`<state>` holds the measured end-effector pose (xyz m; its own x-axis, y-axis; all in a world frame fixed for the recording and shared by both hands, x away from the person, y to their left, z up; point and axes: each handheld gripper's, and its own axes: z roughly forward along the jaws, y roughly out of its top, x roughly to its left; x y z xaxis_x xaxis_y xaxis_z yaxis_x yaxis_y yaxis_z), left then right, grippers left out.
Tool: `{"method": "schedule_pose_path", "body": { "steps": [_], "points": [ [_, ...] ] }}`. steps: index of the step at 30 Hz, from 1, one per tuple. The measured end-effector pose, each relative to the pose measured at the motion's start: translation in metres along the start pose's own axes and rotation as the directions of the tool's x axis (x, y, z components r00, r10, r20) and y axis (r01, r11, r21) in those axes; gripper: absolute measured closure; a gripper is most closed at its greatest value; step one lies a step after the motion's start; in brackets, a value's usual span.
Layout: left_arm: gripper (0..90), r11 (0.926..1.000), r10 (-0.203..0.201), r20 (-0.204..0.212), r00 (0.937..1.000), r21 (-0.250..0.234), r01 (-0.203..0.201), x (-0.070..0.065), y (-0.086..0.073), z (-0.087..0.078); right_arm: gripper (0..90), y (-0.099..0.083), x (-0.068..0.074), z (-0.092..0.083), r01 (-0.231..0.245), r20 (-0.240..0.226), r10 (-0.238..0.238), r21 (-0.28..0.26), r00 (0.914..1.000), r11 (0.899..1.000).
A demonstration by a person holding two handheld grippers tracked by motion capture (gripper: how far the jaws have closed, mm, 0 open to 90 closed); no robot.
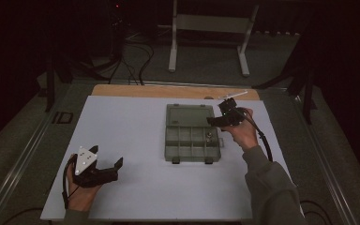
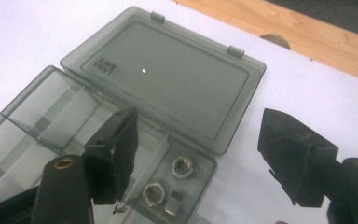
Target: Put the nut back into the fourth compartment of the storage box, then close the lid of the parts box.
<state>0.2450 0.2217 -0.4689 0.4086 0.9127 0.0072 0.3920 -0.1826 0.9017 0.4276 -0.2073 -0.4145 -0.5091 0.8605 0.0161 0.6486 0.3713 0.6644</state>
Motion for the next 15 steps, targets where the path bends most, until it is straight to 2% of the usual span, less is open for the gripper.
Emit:
{"method": "schedule_pose_path", "body": {
  "steps": [6, 15],
  "points": [
    [4.2, 1.0, 0.001, -0.001, 1.0, -0.004, -0.001, -0.002, 0.001, 0.0, 27.7, 0.002, 0.0, 0.0, -0.001, -0.003, 0.001, -0.031, 1.0, 1.0],
    [4.2, 0.9999, -0.004, 0.024, 0.9997, -0.01, 0.004, -0.011, 0.005, 0.007, 27.6, 0.006, -0.002, 0.006, -0.004, 0.002, 0.004, -0.083, 1.0, 0.997]
  ]
}}
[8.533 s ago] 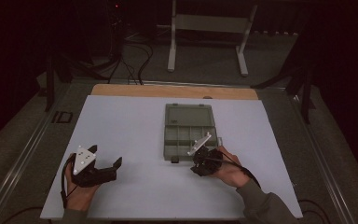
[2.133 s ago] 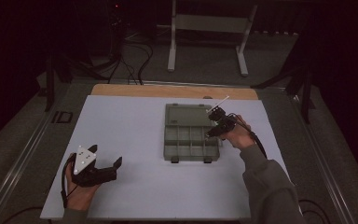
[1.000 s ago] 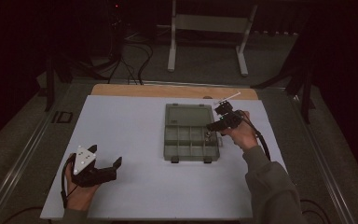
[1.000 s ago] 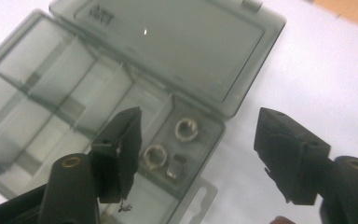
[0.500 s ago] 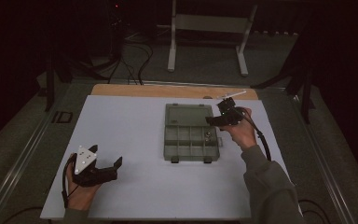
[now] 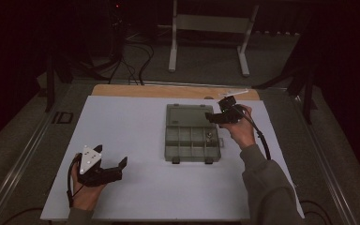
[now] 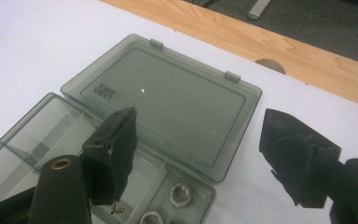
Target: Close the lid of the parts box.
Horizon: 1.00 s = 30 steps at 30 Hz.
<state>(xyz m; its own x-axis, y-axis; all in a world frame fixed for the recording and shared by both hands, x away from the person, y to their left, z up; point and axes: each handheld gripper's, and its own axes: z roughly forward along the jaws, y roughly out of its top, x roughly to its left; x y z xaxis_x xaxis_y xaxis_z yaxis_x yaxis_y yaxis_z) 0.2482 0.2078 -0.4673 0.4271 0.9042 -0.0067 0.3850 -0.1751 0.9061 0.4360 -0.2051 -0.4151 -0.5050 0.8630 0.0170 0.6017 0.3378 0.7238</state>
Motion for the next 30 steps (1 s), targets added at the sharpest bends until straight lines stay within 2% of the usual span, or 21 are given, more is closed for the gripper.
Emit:
{"method": "schedule_pose_path", "body": {
  "steps": [11, 16, 21, 24, 27, 28, 29, 30],
  "points": [
    [4.4, 0.9999, -0.009, 0.057, 0.9983, -0.008, 0.01, -0.024, 0.017, 0.024, 27.8, 0.0, -0.005, 0.018, -0.037, -0.009, 0.037, -0.025, 0.9993, 0.999],
    [5.0, 0.9998, 0.015, 0.098, 0.995, 0.015, -0.017, -0.042, 0.022, 0.04, 27.8, -0.002, -0.007, 0.032, -0.059, -0.002, 0.059, -0.015, 0.9983, 0.998],
    [5.9, 0.9982, 0.031, 0.144, 0.9891, 0.047, -0.039, -0.062, 0.025, 0.061, 28.1, -0.008, -0.014, 0.047, -0.103, -0.001, 0.103, 0.016, 0.9946, 0.995],
    [7.6, 0.9964, 0.022, 0.157, 0.9874, 0.078, -0.035, -0.072, 0.027, 0.078, 28.2, -0.012, -0.017, 0.058, -0.123, 0.006, 0.123, 0.042, 0.9924, 0.992],
    [14.0, 0.9942, -0.018, 0.16, 0.9869, 0.108, 0.001, -0.08, 0.026, 0.095, 28.2, -0.017, -0.021, 0.067, -0.154, 0.006, 0.154, 0.076, 0.988, 0.985],
    [16.0, 0.9942, -0.018, 0.16, 0.9869, 0.108, 0.001, -0.08, 0.026, 0.095, 28.2, -0.019, -0.023, 0.069, -0.163, 0.007, 0.163, 0.086, 0.9866, 0.983],
    [19.3, 0.9901, -0.04, 0.158, 0.9867, 0.139, 0.018, -0.084, 0.024, 0.106, 28.2, -0.022, -0.026, 0.073, -0.186, 0.002, 0.187, 0.105, 0.9823, 0.977],
    [21.0, 0.9873, -0.041, 0.151, 0.9878, 0.158, 0.016, -0.086, 0.023, 0.111, 28.2, -0.023, -0.027, 0.074, -0.191, 0.003, 0.192, 0.108, 0.9814, 0.976]
  ]
}}
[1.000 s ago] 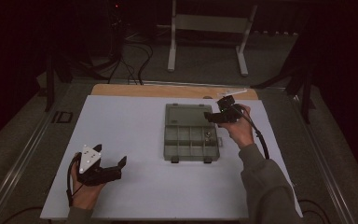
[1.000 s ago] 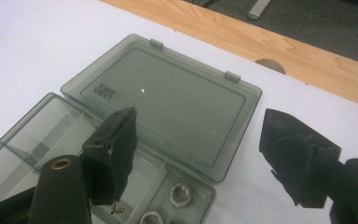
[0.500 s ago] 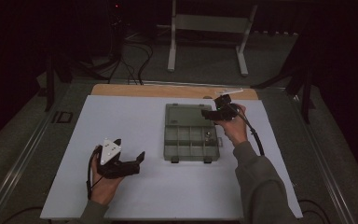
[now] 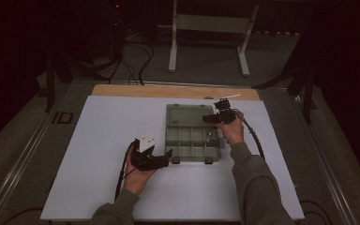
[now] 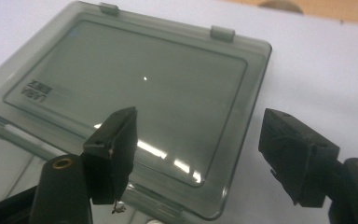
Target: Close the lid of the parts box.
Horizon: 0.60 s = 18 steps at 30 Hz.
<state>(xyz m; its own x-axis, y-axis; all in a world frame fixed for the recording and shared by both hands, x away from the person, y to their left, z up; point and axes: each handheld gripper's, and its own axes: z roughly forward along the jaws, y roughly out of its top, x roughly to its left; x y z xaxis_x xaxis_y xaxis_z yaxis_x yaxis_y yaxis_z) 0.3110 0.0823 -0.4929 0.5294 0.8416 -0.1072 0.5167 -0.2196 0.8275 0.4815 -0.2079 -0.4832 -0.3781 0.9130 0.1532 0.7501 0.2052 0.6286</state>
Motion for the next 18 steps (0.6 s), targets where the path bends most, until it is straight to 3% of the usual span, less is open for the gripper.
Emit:
{"method": "schedule_pose_path", "body": {
  "steps": [5, 8, 12, 16, 18],
  "points": [
    [28.1, 0.9989, -0.015, -0.017, 0.9997, 0.045, 0.016, -0.002, -0.003, 0.017, 27.8, -0.003, -0.006, 0.009, -0.07, -0.048, 0.072, 0.035, 0.9963, 0.997],
    [35.3, 0.9973, -0.039, -0.026, 0.9989, 0.062, 0.041, 0.0, -0.004, 0.022, 27.7, -0.006, -0.005, 0.016, -0.064, -0.042, 0.067, 0.068, 0.9969, 0.996],
    [45.0, 0.9958, -0.027, -0.03, 0.9992, 0.086, 0.029, -0.002, -0.005, 0.027, 27.5, -0.008, -0.006, 0.02, -0.081, -0.052, 0.086, 0.084, 0.9949, 0.993],
    [57.1, 0.9924, -0.042, -0.023, 0.9989, 0.115, 0.044, -0.002, -0.004, 0.031, 27.5, -0.008, -0.008, 0.02, -0.1, -0.064, 0.107, 0.096, 0.9922, 0.99],
    [61.4, 0.9906, -0.036, -0.04, 0.9986, 0.131, 0.041, -0.002, -0.004, 0.033, 27.6, -0.008, -0.008, 0.02, -0.109, -0.07, 0.116, 0.1, 0.9908, 0.989]
  ]
}}
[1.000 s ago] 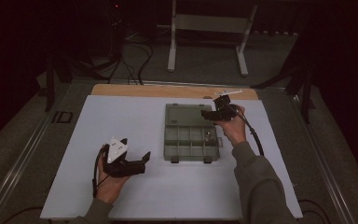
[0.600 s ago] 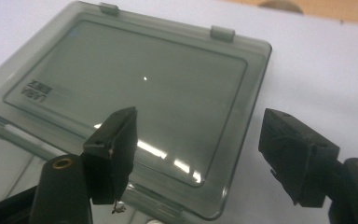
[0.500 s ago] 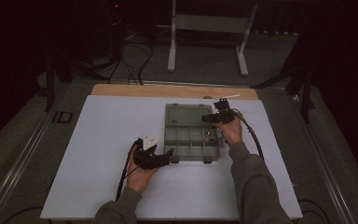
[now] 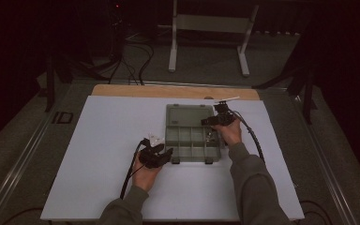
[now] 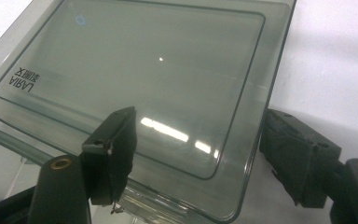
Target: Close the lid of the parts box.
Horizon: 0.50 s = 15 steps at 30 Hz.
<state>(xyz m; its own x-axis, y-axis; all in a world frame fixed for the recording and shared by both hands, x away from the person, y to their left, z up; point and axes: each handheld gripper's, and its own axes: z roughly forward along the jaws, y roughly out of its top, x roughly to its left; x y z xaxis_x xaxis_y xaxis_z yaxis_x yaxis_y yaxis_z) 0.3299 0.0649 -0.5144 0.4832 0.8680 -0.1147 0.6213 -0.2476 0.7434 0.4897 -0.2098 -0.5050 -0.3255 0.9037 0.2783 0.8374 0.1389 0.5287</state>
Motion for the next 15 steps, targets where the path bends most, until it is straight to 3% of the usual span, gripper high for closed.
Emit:
{"method": "schedule_pose_path", "body": {
  "steps": [3, 6, 10, 15],
  "points": [
    [66.2, 0.9999, -0.006, -0.001, 1.0, 0.013, 0.006, -0.001, -0.001, 0.004, 27.6, 0.0, -0.002, 0.001, -0.016, -0.018, 0.016, 0.004, 0.9997, 1.0],
    [67.1, 0.9999, -0.007, -0.01, 0.9999, 0.014, 0.007, -0.001, 0.0, 0.004, 28.9, 0.0, -0.006, 0.002, -0.061, -0.056, 0.062, 0.021, 0.9965, 0.998],
    [67.6, 0.9999, -0.001, -0.015, 0.9999, 0.015, 0.001, -0.001, 0.0, 0.004, 30.0, 0.002, -0.006, 0.003, -0.066, -0.057, 0.067, 0.033, 0.9961, 0.997],
    [68.0, 0.9998, 0.002, -0.023, 0.9997, 0.018, -0.002, -0.002, 0.0, 0.004, 36.2, 0.002, -0.011, 0.001, -0.102, -0.1, 0.105, 0.034, 0.9894, 0.994]
  ]
}}
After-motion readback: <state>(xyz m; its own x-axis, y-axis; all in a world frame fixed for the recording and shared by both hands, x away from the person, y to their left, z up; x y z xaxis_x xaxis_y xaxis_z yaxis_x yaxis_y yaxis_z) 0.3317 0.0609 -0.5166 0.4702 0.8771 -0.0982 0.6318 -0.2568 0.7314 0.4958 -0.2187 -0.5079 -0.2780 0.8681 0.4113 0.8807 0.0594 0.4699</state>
